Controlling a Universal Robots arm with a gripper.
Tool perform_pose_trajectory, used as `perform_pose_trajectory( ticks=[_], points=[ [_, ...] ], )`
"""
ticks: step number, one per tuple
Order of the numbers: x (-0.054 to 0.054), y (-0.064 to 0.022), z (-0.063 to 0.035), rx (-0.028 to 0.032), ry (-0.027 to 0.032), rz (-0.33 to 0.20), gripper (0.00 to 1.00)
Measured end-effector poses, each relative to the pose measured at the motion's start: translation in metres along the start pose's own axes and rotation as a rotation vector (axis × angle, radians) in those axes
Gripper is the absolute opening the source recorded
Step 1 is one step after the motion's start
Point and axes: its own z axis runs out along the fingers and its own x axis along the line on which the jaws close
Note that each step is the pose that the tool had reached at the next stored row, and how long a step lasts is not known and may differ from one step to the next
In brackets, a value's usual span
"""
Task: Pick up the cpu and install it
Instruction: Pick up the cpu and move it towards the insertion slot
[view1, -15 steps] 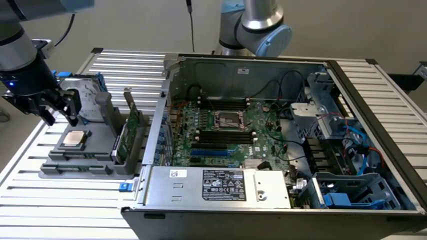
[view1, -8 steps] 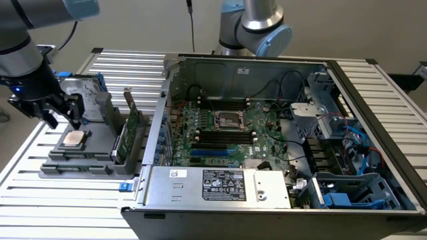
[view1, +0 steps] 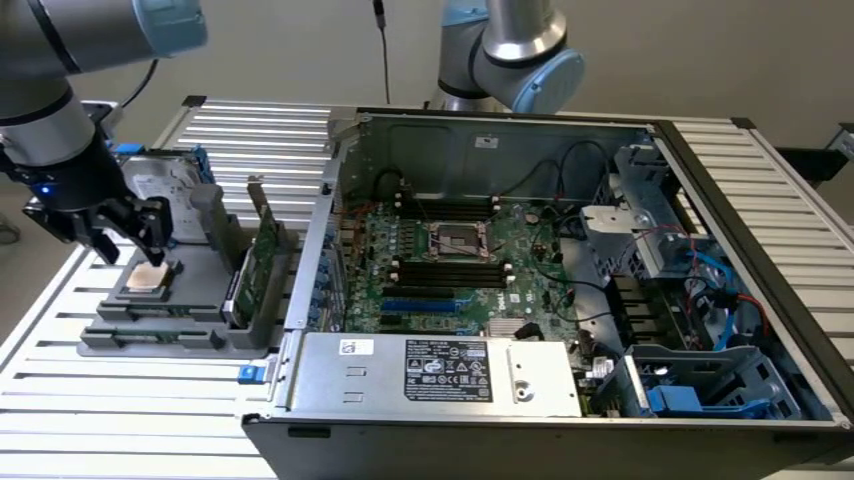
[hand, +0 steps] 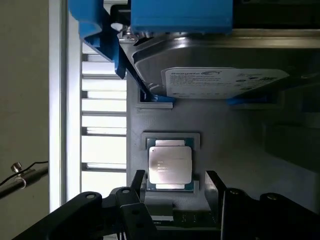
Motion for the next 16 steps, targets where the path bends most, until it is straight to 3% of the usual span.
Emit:
perform_pose_trajectory(
  ticks=[12,16],
  points=[
    [-0.002,0.0001,0.0207,0.0004,0.0072,0.000,0.60],
    [-0.002,0.0003,0.0232,0.0005,0.0112,0.000,0.60]
  ],
)
